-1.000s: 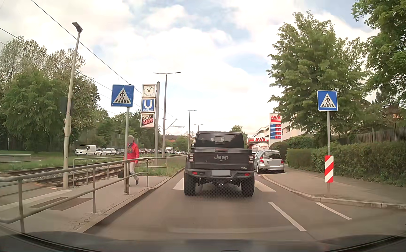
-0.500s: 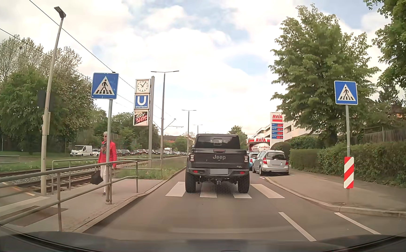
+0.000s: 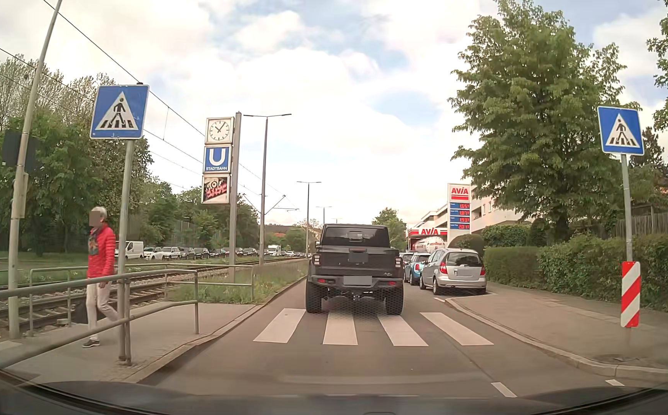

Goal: Follow the waypoints while adhering to traffic rules and regulations

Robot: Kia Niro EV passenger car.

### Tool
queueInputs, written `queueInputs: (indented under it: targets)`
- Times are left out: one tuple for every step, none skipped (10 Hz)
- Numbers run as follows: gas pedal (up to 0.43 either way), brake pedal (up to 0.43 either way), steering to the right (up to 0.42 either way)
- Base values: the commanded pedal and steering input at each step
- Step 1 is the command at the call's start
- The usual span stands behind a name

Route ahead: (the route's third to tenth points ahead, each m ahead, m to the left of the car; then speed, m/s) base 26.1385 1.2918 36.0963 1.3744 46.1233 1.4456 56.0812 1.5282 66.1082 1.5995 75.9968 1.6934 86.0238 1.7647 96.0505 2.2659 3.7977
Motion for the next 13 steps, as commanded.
queueInputs:
  targets:
    - [0.268, 0.000, -0.004]
    - [0.268, 0.000, -0.007]
    - [0.268, 0.000, -0.008]
    - [0.268, 0.000, -0.008]
    - [0.268, 0.000, -0.008]
    - [0.268, 0.000, -0.008]
    - [0.268, 0.000, -0.008]
    - [0.268, 0.000, -0.008]
    - [0.268, 0.000, -0.008]
    - [0.268, 0.000, -0.008]
    - [0.268, 0.000, -0.008]
    - [0.268, 0.000, -0.008]
    - [0.268, 0.000, -0.007]
